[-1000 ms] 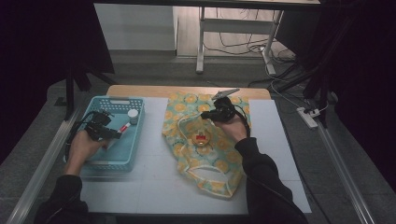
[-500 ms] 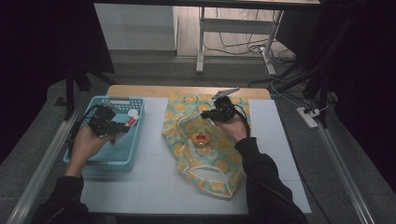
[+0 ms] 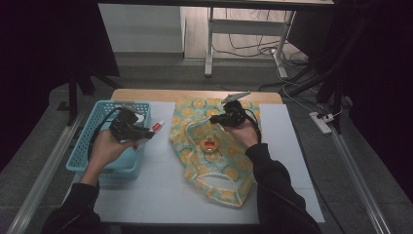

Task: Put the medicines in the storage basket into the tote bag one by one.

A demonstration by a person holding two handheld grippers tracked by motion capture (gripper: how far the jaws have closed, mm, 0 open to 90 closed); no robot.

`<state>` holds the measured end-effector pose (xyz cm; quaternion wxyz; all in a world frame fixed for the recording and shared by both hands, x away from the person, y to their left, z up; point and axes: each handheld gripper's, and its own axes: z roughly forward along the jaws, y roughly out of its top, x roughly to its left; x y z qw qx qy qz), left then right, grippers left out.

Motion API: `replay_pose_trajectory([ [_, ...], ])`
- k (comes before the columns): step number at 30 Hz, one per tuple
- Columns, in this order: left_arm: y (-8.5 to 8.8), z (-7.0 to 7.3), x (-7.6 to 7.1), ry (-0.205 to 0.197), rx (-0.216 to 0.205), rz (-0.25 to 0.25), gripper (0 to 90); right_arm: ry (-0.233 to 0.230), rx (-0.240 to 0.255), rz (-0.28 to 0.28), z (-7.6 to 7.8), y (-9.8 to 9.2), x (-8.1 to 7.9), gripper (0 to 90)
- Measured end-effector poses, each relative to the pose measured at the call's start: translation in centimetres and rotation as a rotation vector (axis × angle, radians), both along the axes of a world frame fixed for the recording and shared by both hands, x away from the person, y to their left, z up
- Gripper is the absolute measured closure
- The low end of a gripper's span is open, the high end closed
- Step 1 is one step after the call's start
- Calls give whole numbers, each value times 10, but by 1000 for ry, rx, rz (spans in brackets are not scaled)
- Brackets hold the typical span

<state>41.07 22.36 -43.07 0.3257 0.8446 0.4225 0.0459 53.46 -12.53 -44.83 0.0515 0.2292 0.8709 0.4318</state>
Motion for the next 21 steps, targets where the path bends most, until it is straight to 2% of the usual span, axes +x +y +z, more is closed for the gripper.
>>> replay_pose_trajectory([
  [13,-52,2,7,8,-9,-93,748,0,13,-7,3,-1,0,900],
  [21,-91,-2,16,21,-10,-157,748,-5,15,-5,5,-1,0,900],
])
